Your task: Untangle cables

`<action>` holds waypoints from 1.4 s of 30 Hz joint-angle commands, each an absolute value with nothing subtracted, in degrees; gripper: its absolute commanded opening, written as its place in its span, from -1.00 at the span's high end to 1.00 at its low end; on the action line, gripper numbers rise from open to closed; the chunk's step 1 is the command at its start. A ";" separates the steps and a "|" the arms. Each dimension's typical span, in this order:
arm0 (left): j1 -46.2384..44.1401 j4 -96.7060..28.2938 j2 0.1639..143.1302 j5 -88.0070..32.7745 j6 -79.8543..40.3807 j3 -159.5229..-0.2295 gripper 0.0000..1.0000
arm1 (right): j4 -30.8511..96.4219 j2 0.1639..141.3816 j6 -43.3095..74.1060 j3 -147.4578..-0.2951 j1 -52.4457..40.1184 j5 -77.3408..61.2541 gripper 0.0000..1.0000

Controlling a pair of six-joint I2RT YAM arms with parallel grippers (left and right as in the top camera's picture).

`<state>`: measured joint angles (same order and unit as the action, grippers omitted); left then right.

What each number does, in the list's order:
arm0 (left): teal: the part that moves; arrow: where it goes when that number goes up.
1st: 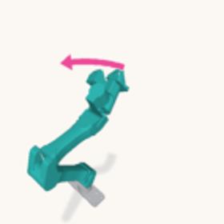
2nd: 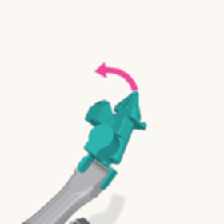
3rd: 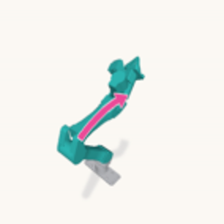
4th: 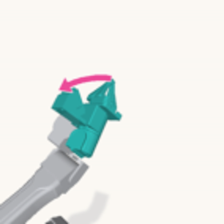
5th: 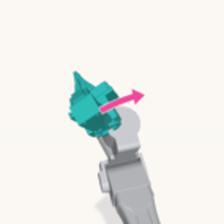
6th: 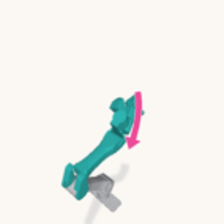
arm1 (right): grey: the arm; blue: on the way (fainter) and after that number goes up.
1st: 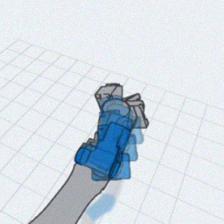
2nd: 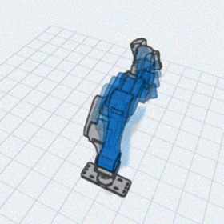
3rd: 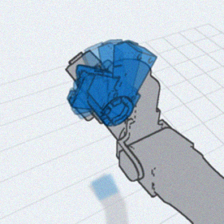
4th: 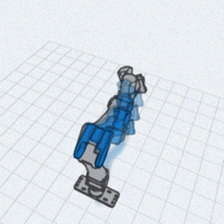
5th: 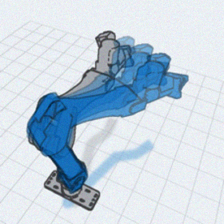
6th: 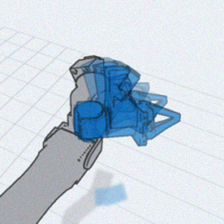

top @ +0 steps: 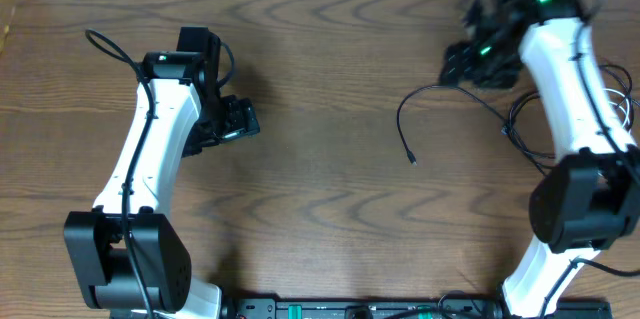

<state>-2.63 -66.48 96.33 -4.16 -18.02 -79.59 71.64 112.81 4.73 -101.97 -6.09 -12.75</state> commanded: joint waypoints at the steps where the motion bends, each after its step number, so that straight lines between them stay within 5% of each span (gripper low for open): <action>1: -2.48 -66.81 96.12 -4.01 -18.09 -80.14 -0.96 | 67.37 112.62 6.35 -95.02 -10.76 -9.17 -0.40; 13: -2.48 -66.98 96.12 -4.03 -18.09 -80.14 -0.96 | 58.61 112.62 8.08 -76.31 -25.02 -4.03 -0.38; 25: -2.48 -67.26 96.12 -4.01 -18.11 -80.14 -0.96 | 47.92 112.62 17.39 -68.95 -26.46 1.02 -0.24; 33: -2.48 -67.42 96.12 -4.01 -18.11 -80.14 -0.96 | 48.66 112.62 17.39 -68.95 -26.46 0.95 0.20; 36: -2.48 -67.42 96.12 -4.01 -18.09 -80.14 -0.96 | 48.66 112.62 17.39 -68.95 -26.46 0.93 0.51; 42: -2.48 -67.40 96.12 -4.01 -18.11 -80.14 -0.95 | 48.86 112.62 17.39 -68.95 -26.46 0.93 0.74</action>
